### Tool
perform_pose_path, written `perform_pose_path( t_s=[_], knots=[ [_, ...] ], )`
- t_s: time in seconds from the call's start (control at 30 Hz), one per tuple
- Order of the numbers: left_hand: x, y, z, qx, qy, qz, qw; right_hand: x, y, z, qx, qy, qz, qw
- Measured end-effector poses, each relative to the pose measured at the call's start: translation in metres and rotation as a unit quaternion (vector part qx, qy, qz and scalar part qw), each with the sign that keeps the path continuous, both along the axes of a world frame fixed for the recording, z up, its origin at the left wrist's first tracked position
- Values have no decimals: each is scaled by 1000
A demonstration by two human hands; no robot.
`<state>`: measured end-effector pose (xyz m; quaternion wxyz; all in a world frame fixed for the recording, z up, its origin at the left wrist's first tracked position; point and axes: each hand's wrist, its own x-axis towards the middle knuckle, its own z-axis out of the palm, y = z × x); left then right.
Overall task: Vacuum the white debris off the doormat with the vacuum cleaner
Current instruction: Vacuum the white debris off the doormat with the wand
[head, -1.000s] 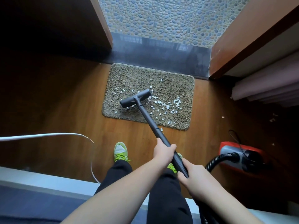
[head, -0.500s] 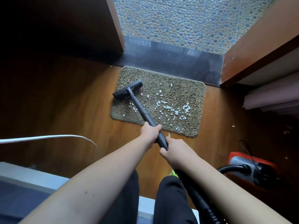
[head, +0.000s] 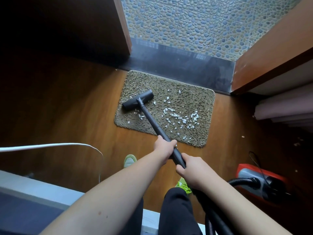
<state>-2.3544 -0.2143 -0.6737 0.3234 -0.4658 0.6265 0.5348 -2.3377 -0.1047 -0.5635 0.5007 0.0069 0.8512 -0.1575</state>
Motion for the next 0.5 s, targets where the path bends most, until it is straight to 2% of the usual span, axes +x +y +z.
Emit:
perform_pose_path(
  t_s=[0.5],
  knots=[
    [27,60,18,32,-23,-71,997,30,59,23,13,-5,-37,999]
  ],
)
